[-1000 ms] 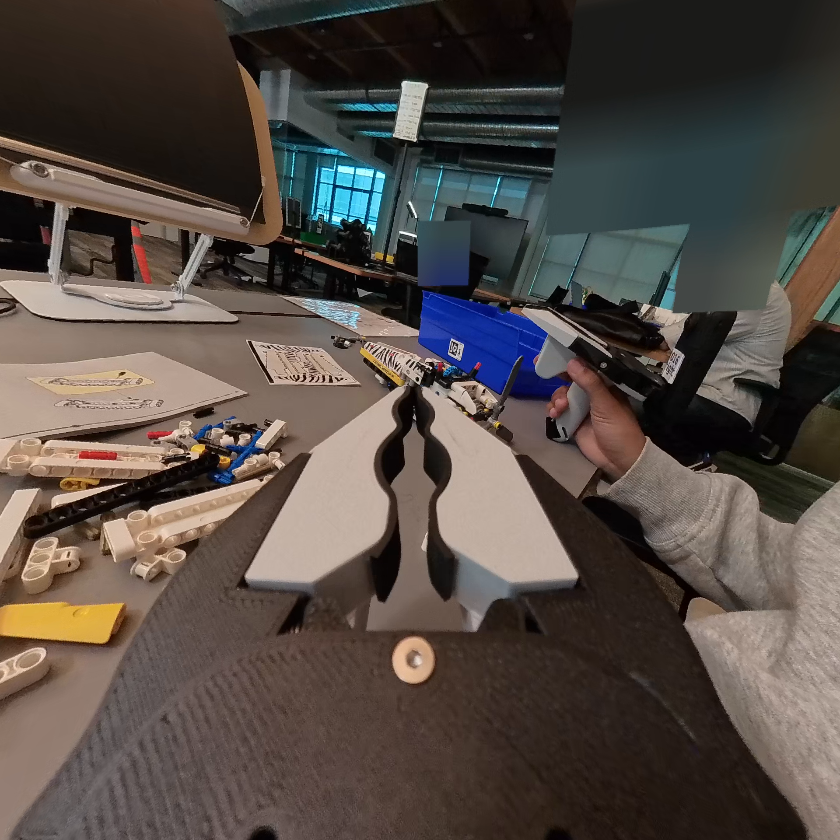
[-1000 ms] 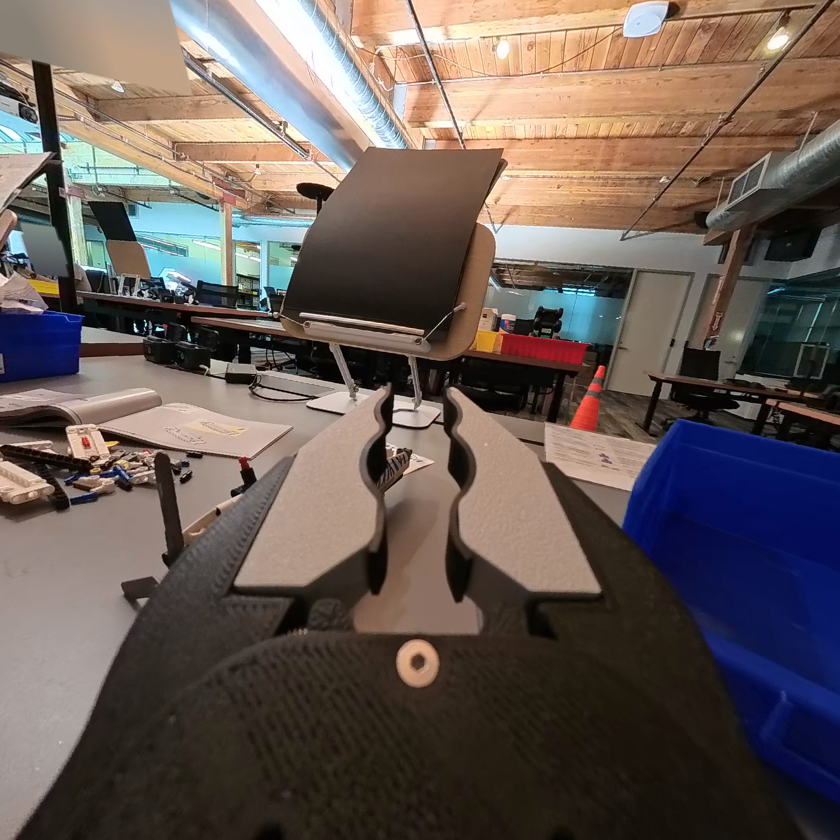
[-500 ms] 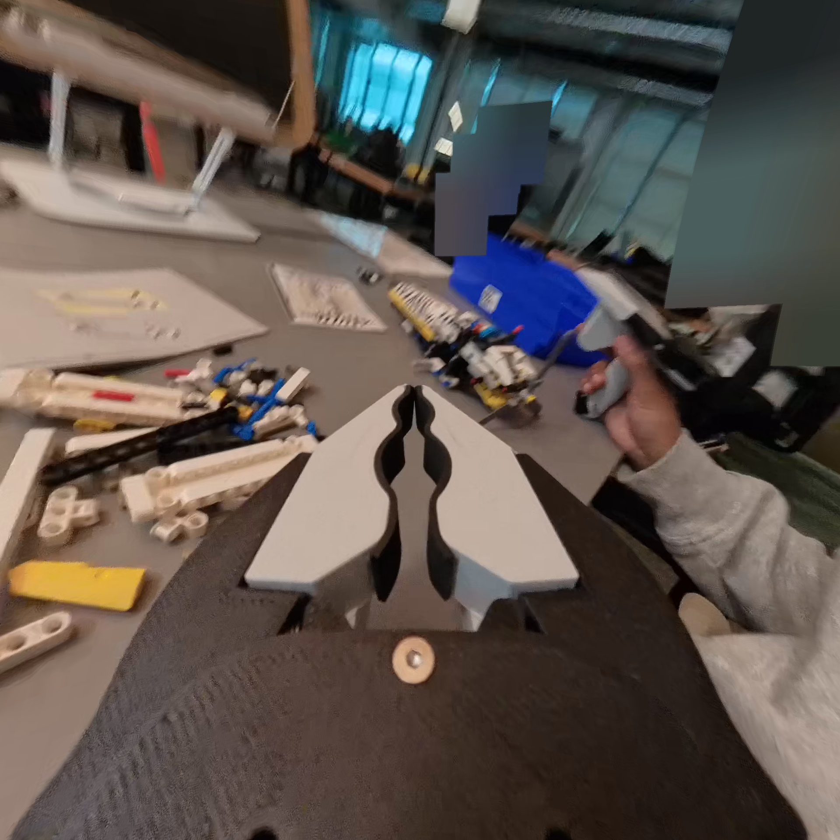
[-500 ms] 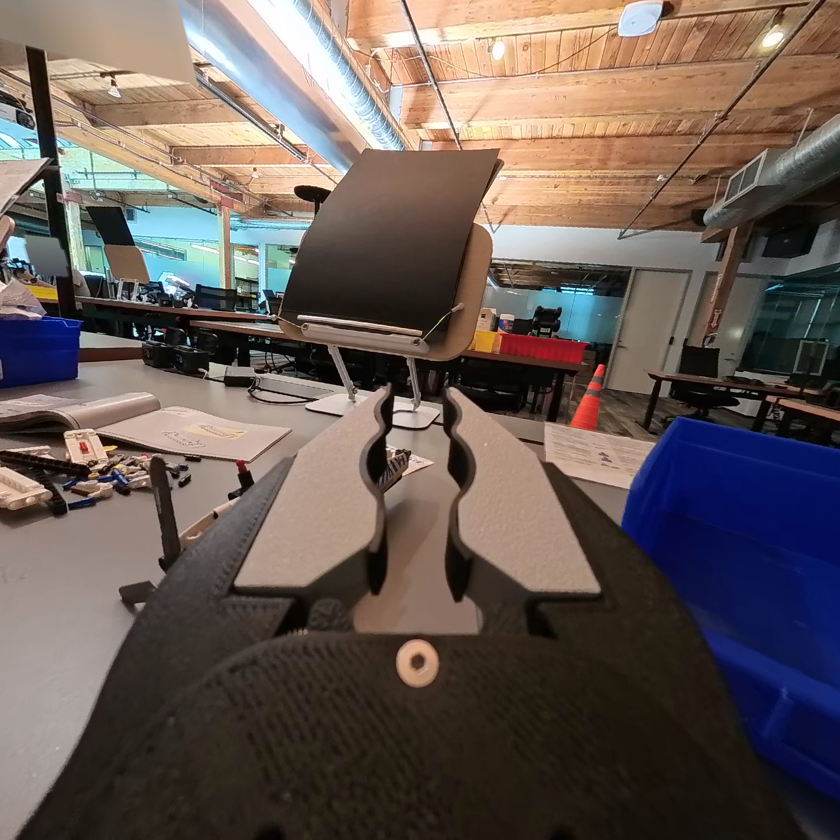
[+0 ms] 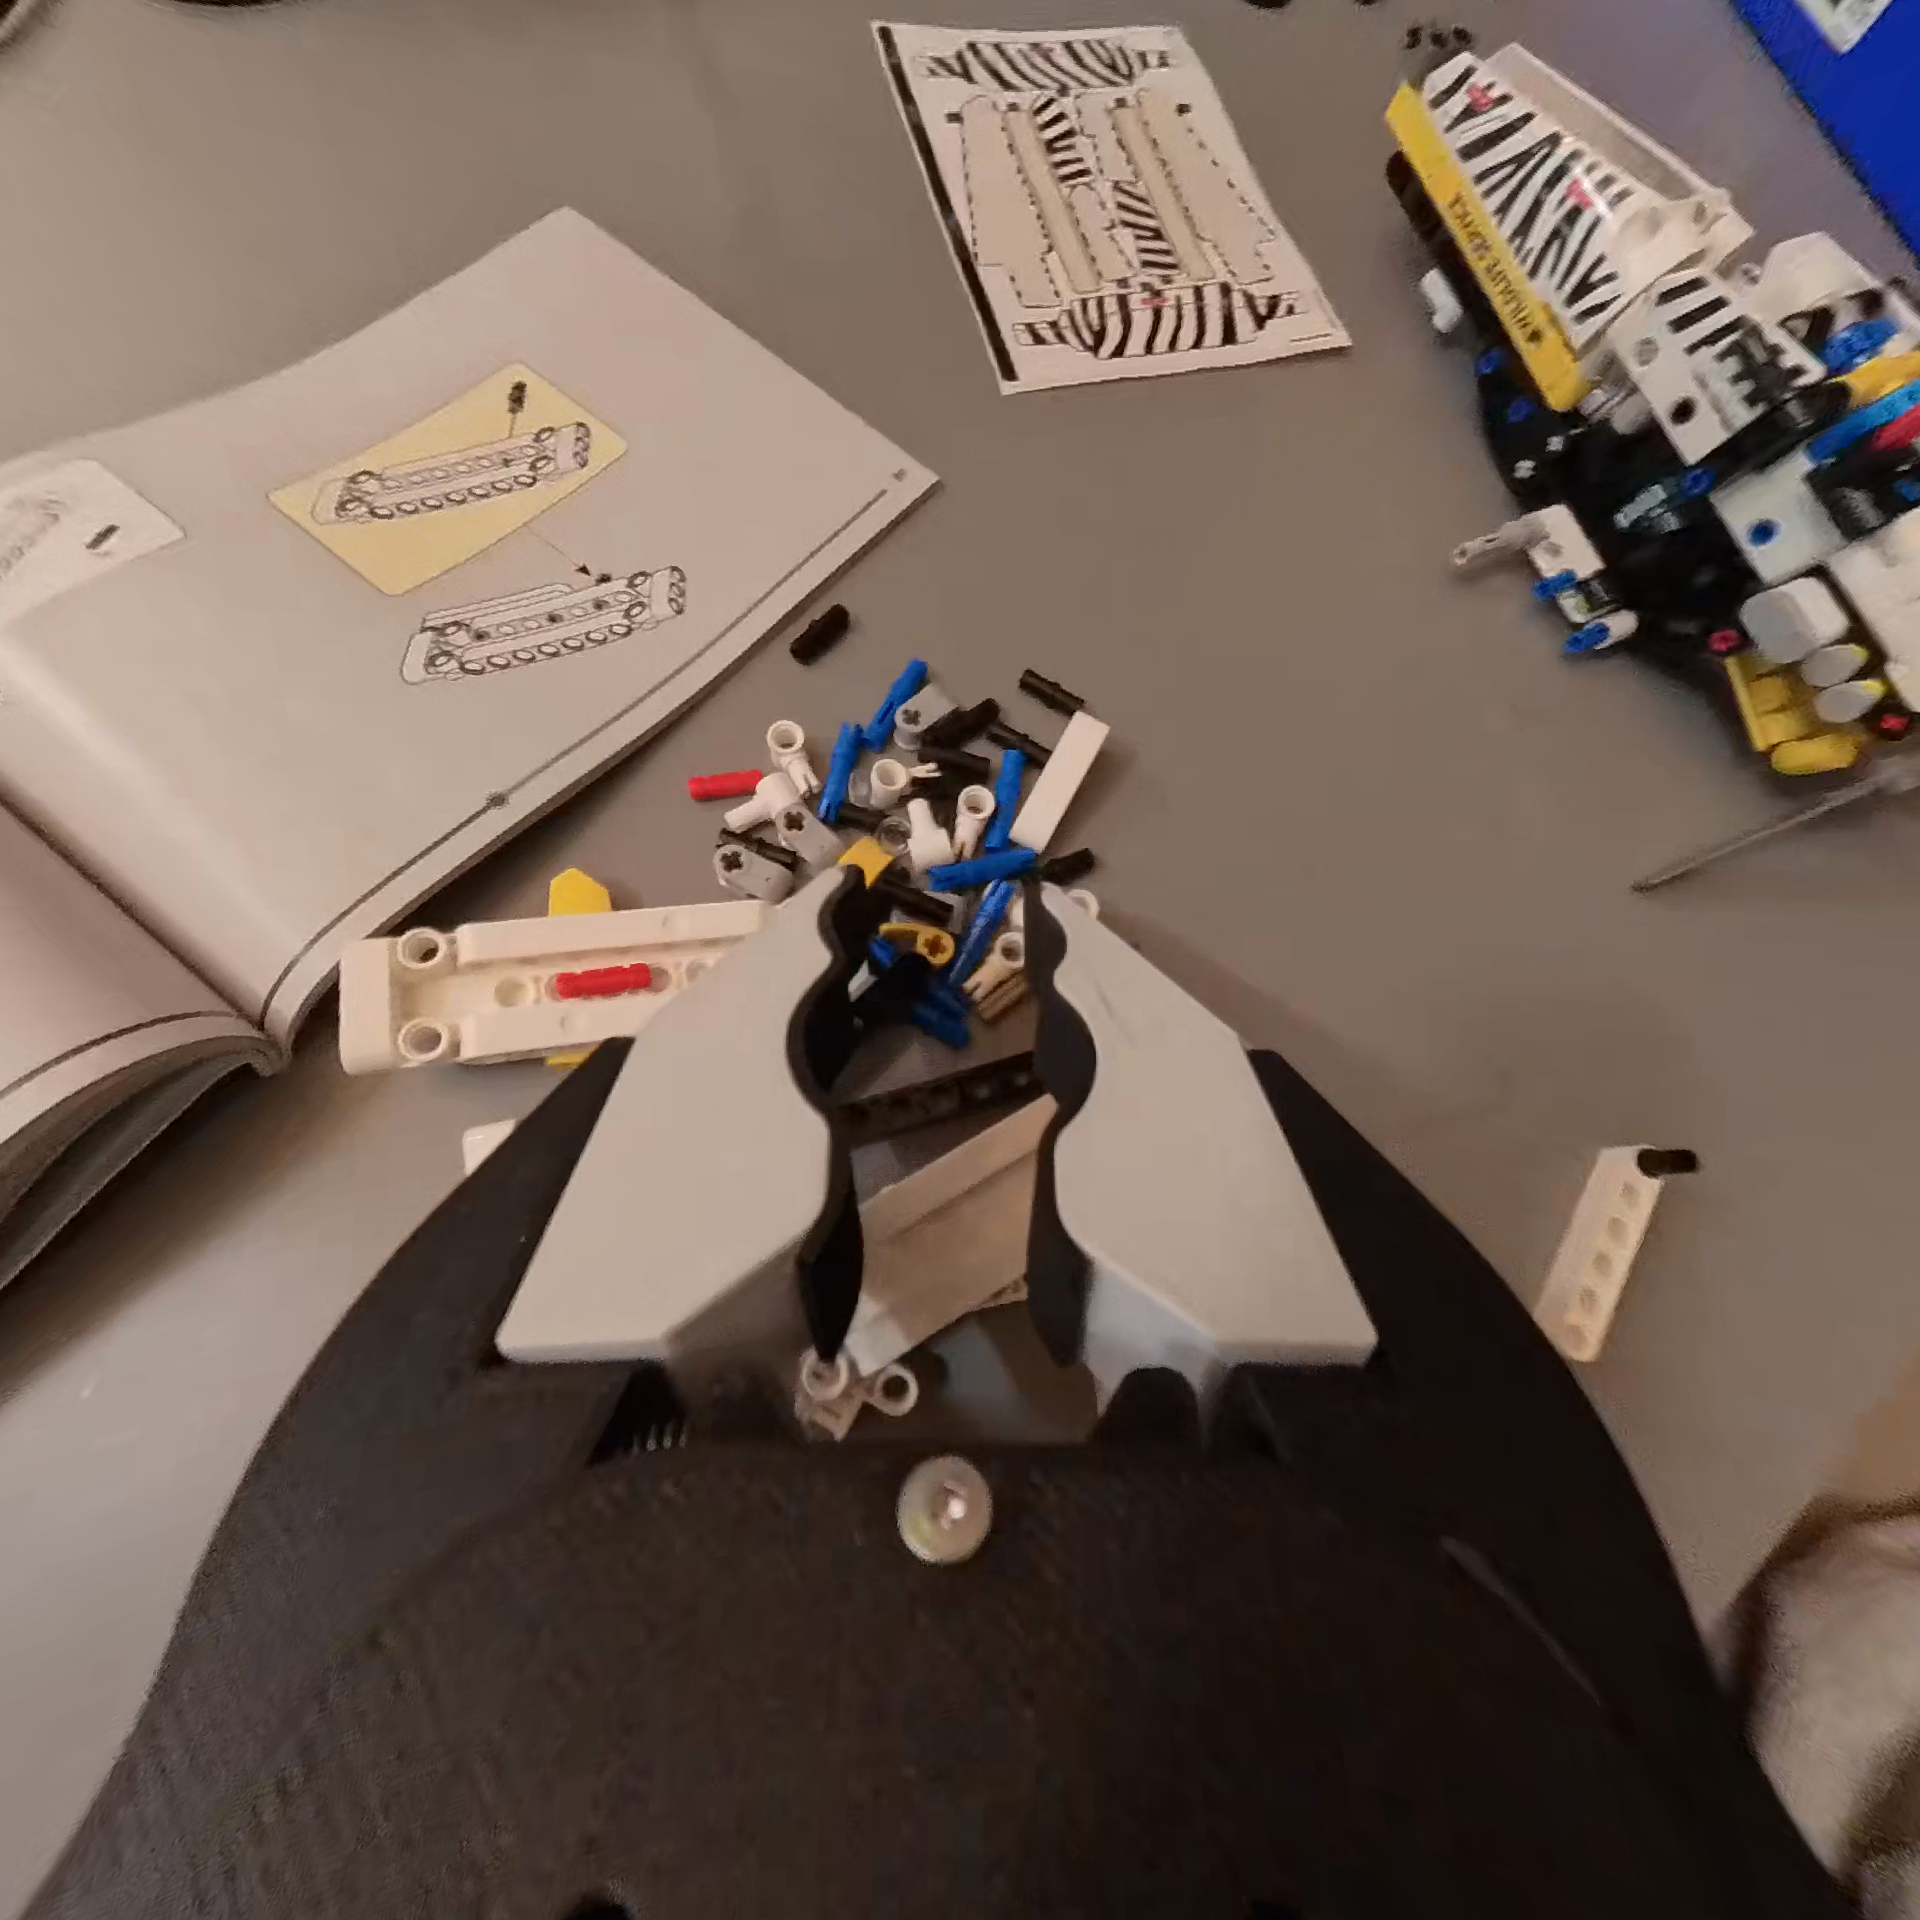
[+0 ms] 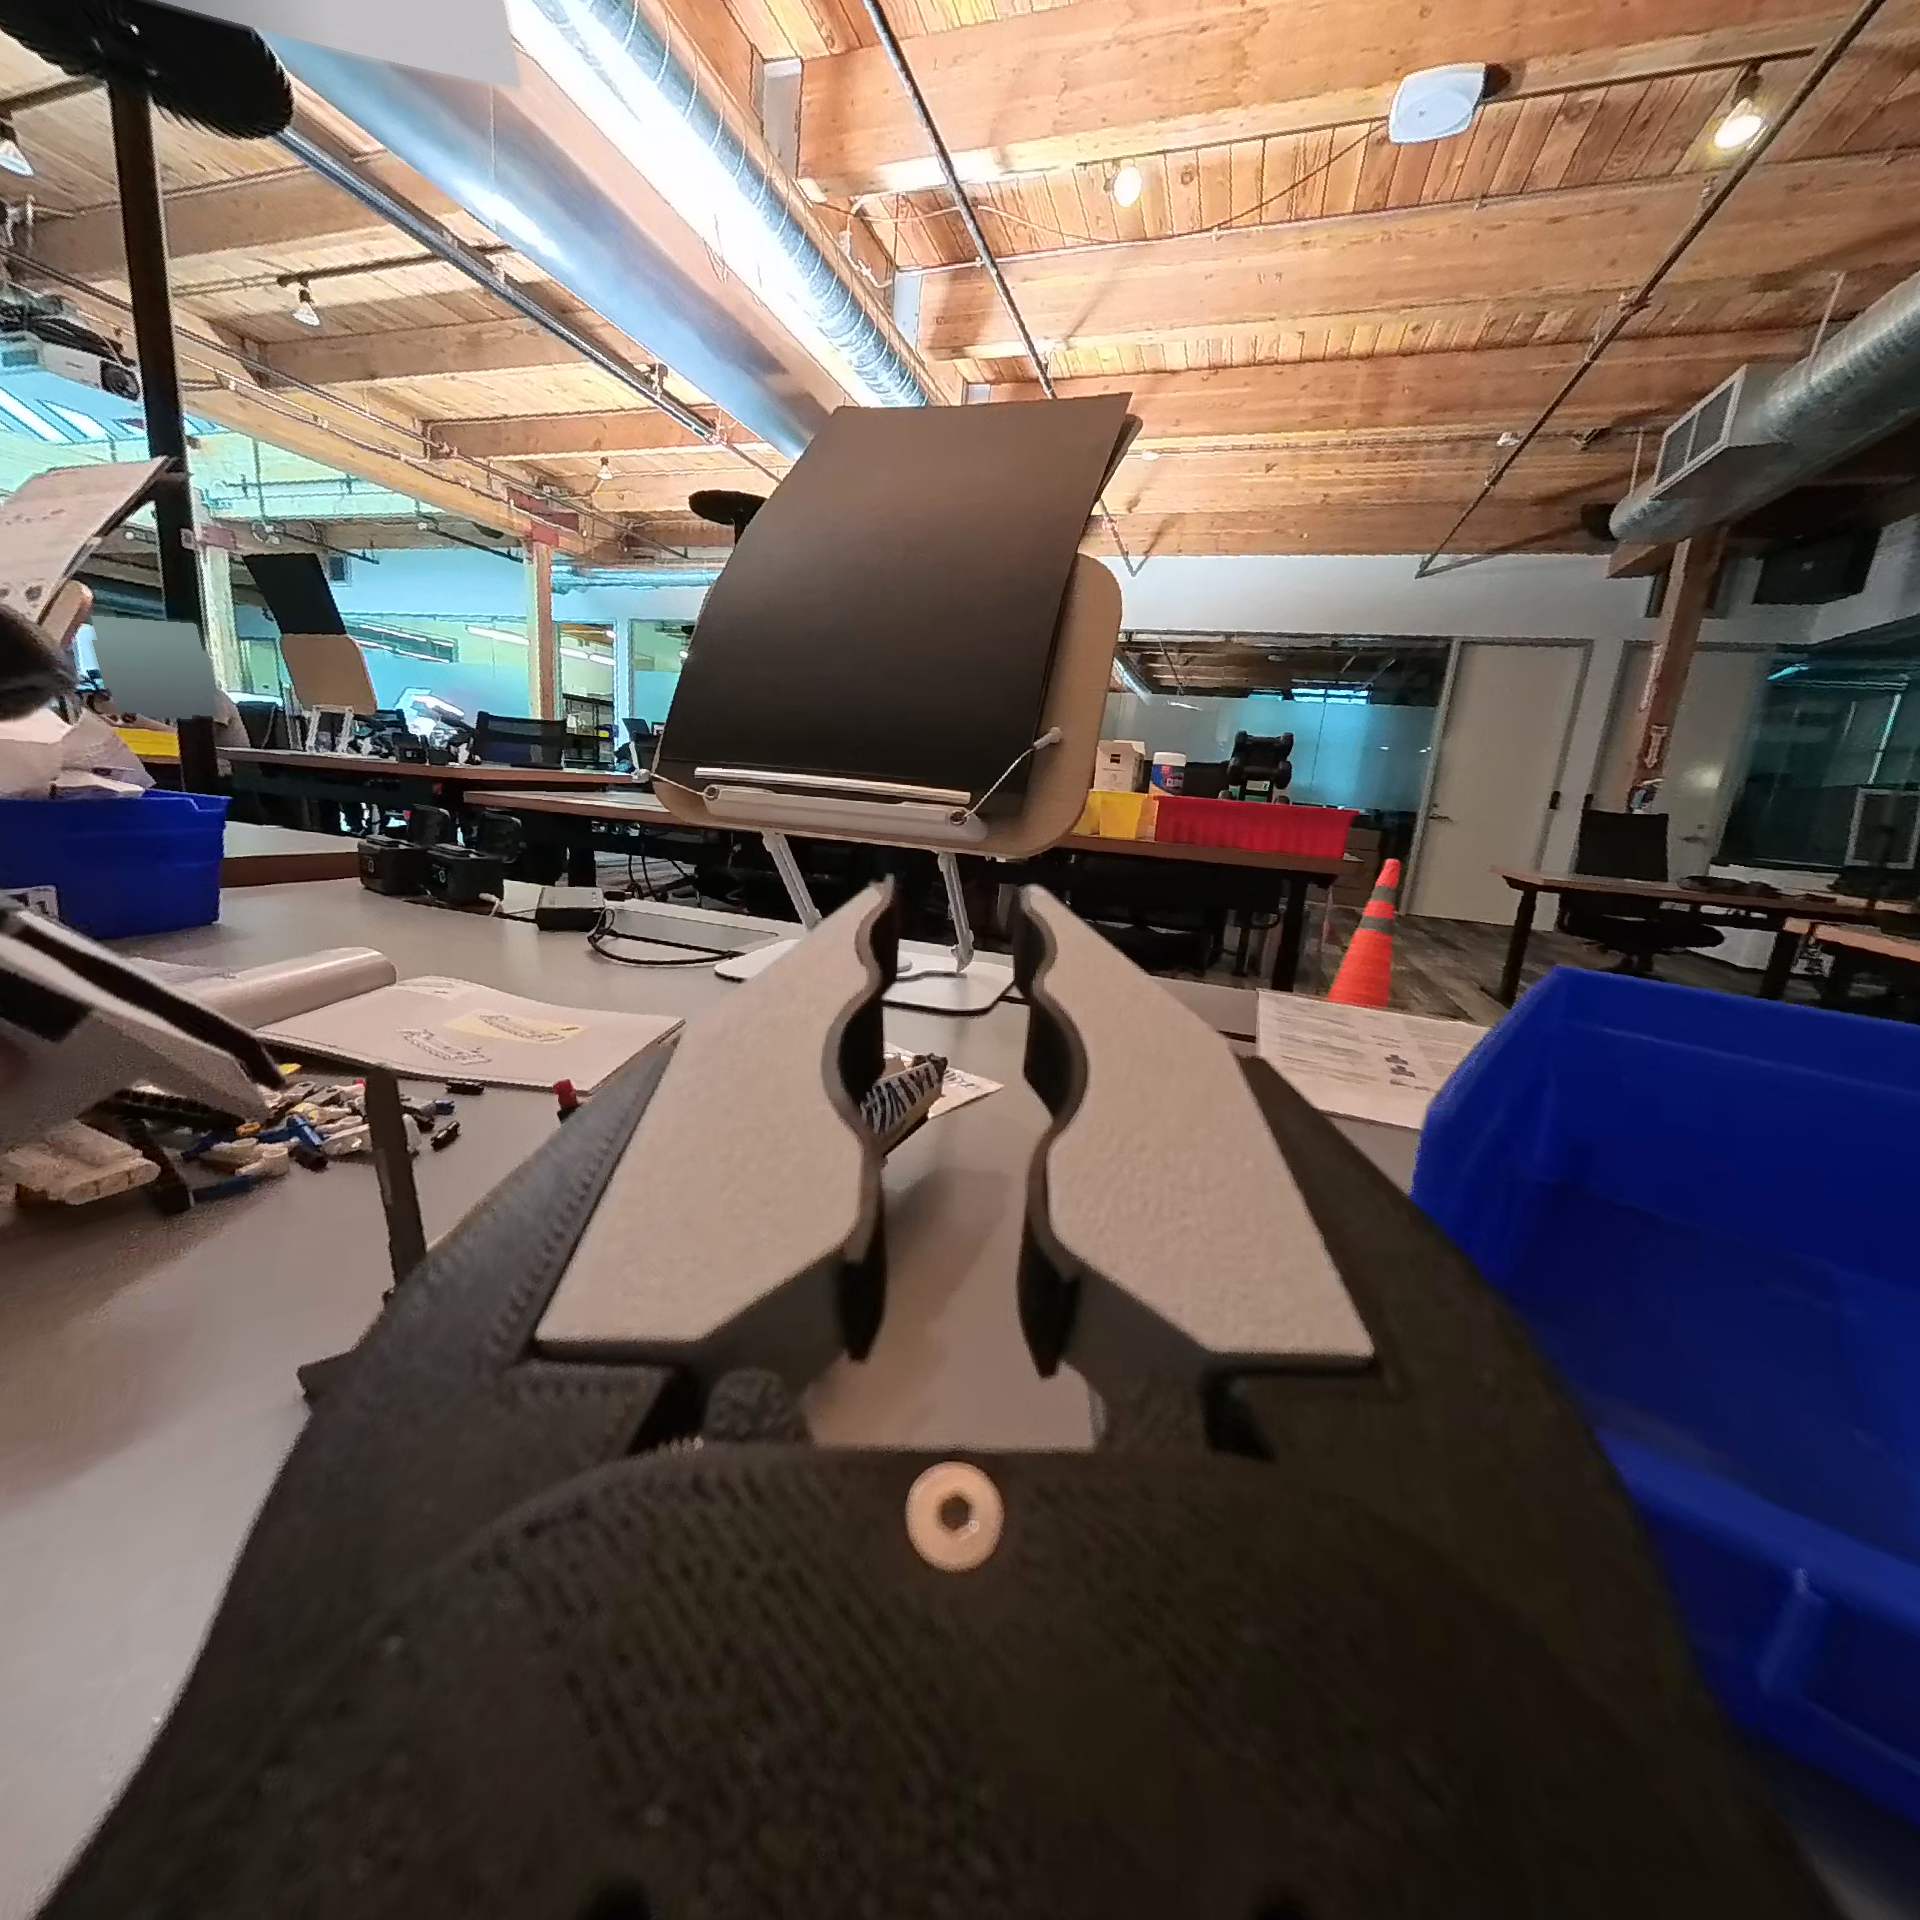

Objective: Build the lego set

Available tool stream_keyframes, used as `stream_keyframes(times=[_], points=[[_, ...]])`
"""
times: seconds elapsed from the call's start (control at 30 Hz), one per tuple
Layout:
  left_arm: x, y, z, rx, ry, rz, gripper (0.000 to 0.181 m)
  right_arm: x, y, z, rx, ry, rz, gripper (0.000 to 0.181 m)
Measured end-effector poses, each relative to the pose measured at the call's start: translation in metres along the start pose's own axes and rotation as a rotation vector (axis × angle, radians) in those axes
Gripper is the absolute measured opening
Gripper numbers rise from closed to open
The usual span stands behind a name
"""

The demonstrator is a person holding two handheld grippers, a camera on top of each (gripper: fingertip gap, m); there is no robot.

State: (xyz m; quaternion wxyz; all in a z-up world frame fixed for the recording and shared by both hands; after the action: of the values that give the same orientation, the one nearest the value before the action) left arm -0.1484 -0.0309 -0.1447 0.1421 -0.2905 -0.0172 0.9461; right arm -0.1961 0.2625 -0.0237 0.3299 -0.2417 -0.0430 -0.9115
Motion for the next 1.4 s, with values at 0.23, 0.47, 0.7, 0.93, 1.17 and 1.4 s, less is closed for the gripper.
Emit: stream_keyframes(times=[0.23, 0.47, 0.7, 0.93, 1.17, 1.4], points=[[0.001, 0.004, 0.000, -0.018, 0.012, -0.001, 0.004, 0.001, 0.002, -0.002, -0.008, 0.000, -0.007, 0.019], [-0.003, 0.007, -0.002, -0.079, 0.001, -0.046, 0.020, 0.003, 0.004, -0.004, -0.010, 0.001, -0.007, 0.020], [0.003, 0.005, -0.005, -0.035, 0.059, -0.020, 0.019, 0.005, 0.006, -0.007, -0.014, 0.003, -0.006, 0.020], [0.002, 0.001, -0.005, -0.019, 0.042, -0.028, 0.013, 0.007, 0.007, -0.009, -0.010, 0.000, -0.003, 0.020], [-0.014, -0.018, 0.019, 0.047, -0.123, -0.103, 0.013, 0.008, 0.008, -0.011, -0.011, 0.000, -0.003, 0.020], [-0.055, -0.074, 0.038, -0.009, -0.341, -0.377, 0.013, 0.005, 0.013, -0.001, 0.001, -0.025, 0.024, 0.007]])
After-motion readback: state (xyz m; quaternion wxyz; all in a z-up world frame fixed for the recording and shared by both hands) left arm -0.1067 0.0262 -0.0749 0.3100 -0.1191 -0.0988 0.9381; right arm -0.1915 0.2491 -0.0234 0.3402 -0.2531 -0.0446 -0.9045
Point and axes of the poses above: each gripper's, where its closed fingertips meet, x out along the fingers, z out of its top, y = z × x across the jaws, the point moved 1 cm from there along -x, back along the fingers, and after that the axes turned 7 degrees about -y, right-handed, at the moved point
